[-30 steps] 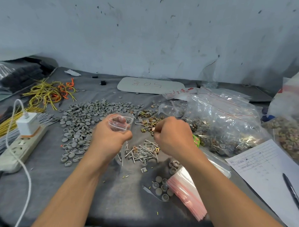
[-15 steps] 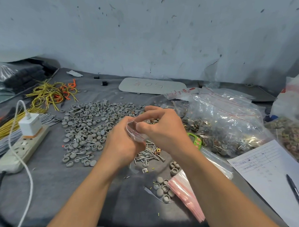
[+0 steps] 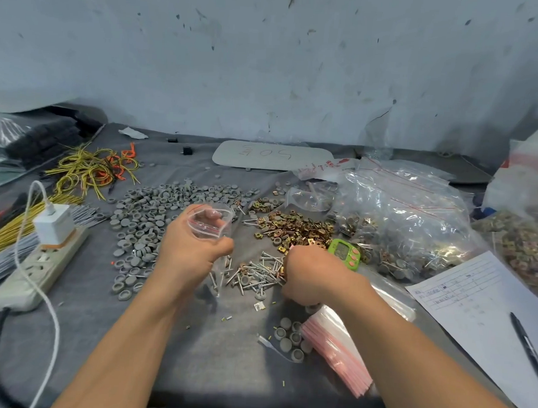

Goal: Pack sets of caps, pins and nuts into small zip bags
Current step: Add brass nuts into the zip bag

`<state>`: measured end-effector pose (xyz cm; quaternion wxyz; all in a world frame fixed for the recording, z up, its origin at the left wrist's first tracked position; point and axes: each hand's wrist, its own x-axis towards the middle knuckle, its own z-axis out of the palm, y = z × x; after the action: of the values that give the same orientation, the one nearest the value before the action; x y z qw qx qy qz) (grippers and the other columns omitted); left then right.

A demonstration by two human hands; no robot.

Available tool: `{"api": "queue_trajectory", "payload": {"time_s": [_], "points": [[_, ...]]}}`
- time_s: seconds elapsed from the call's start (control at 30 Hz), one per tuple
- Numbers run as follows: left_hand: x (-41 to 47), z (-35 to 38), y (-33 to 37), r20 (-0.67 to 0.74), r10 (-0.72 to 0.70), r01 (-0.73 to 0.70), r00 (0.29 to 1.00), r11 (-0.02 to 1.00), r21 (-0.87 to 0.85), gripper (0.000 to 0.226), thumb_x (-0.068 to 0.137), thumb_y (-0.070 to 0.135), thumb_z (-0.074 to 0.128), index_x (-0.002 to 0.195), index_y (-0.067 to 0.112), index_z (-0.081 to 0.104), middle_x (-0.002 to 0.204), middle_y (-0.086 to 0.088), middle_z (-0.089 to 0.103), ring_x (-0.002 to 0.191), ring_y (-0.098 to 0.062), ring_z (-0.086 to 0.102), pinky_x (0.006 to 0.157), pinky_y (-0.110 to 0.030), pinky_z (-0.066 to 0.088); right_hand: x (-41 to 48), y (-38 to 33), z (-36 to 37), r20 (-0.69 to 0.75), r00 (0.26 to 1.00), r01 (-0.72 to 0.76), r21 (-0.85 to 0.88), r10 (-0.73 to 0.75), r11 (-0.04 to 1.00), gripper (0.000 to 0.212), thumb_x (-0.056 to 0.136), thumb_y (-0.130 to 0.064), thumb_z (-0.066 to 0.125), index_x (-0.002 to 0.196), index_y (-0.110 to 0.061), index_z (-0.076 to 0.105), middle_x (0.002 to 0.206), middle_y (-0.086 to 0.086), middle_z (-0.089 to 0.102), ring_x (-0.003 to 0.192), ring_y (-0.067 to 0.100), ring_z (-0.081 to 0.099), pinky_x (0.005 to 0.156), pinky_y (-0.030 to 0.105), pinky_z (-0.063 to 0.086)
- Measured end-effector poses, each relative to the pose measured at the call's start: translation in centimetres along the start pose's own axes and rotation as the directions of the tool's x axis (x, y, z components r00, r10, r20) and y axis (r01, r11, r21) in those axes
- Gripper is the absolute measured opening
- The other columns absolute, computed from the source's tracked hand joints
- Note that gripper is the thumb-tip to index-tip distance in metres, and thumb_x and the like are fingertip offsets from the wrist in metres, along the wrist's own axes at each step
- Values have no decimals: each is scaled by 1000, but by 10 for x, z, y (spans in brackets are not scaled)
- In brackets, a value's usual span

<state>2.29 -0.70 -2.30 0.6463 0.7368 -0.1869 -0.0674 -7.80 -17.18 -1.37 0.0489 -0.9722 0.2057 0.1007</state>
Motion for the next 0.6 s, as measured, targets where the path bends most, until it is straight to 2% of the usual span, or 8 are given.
{"api": "queue_trajectory", "payload": {"time_s": [0.07,0.13,0.2,0.3,0.37,0.47,0.53,0.6], "points": [[-1,-1,0,-3,8,-8,1000,1000,10,40,72,-15,77,101,9,66,100,-20,73,80,-18,68,88,-44,57,1,-1,2,-25,1000,17,-47,-18,999,23,92,-19,64,78,-13,47,72,1,45,78,28,54,66,36,45],[-1,-1,-1,2,5,-5,1000,1000,23,40,72,-15,77,102,9,66,98,-18,74,81,-19,68,90,-46,57,1,-2,4,-46,999,27,-55,-30,998,10,93,-15,62,97,-13,53,77,1,44,81,29,53,68,37,44],[-1,0,0,10,6,-6,1000,999,34,40,72,-15,77,101,10,67,97,-17,74,81,-19,69,90,-48,57,0,-3,4,-33,999,19,-49,-20,999,19,93,-13,62,111,-13,56,85,3,46,83,29,52,69,38,43],[-2,1,1,22,12,-13,1000,999,42,40,72,-15,76,101,11,66,98,-18,73,82,-21,68,90,-50,56,-1,-4,1,-67,998,-20,-86,15,996,10,92,-15,61,94,-14,51,85,3,48,81,29,52,69,37,42],[-2,2,1,30,13,-15,999,998,56,41,72,-15,77,99,14,66,97,-16,73,82,-21,68,87,-48,57,0,-3,-5,-156,984,-93,-47,84,995,12,90,-14,59,84,-14,49,85,4,51,80,30,53,70,37,42],[-2,4,0,44,18,-22,999,995,92,42,72,-13,79,94,21,67,88,-5,73,77,-12,69,76,-35,55,3,4,-18,-368,911,-82,279,185,957,8,93,-15,60,93,-20,66,88,-1,69,83,24,65,77,37,53],[-5,8,0,56,23,-31,998,991,134,44,70,-9,82,94,25,66,86,2,72,75,-9,69,73,-32,53,0,5,-25,-507,837,147,571,207,808,13,93,-19,65,86,-27,72,74,-14,71,73,3,66,70,23,56],[-8,13,1,79,17,-30,997,985,170,45,68,-4,84,95,27,65,86,7,73,77,-10,71,73,-36,56,-8,0,-29,-595,784,357,666,178,655,18,88,-18,71,74,-29,72,66,-19,68,60,-3,61,55,10,46]]}}
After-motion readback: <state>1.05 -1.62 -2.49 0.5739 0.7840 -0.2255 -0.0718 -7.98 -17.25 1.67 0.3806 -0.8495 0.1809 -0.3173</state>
